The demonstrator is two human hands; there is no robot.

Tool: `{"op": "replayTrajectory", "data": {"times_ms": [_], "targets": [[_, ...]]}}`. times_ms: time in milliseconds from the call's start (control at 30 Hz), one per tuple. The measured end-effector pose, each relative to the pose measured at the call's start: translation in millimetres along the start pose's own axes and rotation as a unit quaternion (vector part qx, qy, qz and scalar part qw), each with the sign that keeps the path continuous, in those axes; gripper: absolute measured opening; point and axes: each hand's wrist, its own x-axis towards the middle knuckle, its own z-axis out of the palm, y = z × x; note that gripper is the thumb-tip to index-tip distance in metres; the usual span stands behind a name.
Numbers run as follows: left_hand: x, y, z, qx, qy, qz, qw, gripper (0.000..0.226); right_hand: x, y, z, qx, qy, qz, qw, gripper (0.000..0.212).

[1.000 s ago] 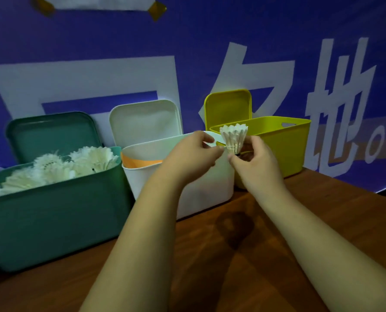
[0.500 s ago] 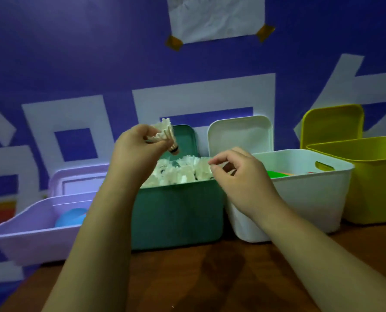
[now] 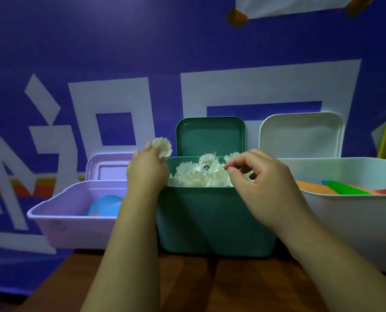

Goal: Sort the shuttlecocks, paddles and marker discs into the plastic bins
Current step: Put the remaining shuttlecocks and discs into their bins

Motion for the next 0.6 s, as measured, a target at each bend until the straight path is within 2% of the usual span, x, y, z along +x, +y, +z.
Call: {"op": "replayTrajectory", "data": {"times_ms": [100,300,467,600], "targets": [[2.5,-4.7,-5.0,-0.037,-0.062,-0.035,0.997,0.051,-0.8,2.9,-0.6,-0.021,-0.007,-0.02,1.0,0.015],[1.9,-16.2,-19.6,-0.088,-0.029,-0.111,0.99,0.057,-1.5,8.6,-10.5,-0.008,0.011,-0.004,1.0,0.016],[-4.0,-27.7,-43.8,-0.09,-0.006,-0.137,0.987,0.045,-6.7,-3.0,-9.0,0.018,0.007,0.002,1.0,0.015],[-9.0,-48.6,-66.4,-0.087,-0.052,-0.143,0.985,0.043,-21.6,-35.2,24.0,0.095,-0.061,0.007,0.994,0.014]]}}
